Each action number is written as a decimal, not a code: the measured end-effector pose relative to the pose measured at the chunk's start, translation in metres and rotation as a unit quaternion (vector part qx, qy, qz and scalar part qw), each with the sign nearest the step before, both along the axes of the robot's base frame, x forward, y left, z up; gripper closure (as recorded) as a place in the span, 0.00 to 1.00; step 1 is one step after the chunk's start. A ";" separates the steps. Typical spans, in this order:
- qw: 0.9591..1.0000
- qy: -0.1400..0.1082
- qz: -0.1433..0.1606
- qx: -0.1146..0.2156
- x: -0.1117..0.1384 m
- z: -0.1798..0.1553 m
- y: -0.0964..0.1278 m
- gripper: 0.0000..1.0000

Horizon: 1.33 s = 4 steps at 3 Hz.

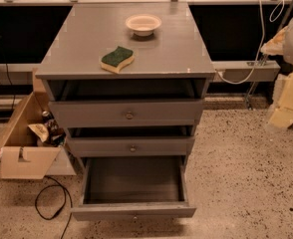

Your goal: Close bottom drawer

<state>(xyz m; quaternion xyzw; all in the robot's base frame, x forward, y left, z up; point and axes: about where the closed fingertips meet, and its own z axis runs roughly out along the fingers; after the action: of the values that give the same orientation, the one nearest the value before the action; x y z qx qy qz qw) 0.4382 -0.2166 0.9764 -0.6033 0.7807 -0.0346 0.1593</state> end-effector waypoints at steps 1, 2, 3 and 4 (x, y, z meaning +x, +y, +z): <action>1.000 0.000 0.000 0.000 0.000 0.000 0.000 0.00; 0.999 0.018 0.007 0.026 -0.003 -0.025 0.008 0.00; 0.995 0.053 0.003 0.084 -0.013 -0.083 0.035 0.00; 0.985 0.095 -0.008 0.143 -0.027 -0.155 0.073 0.00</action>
Offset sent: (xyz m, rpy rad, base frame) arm -0.0075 0.0215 -0.0724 0.1454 0.1229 0.0396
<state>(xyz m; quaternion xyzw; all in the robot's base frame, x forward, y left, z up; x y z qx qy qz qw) 0.4111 -0.1438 0.8218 -0.5681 0.7943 0.1338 0.1687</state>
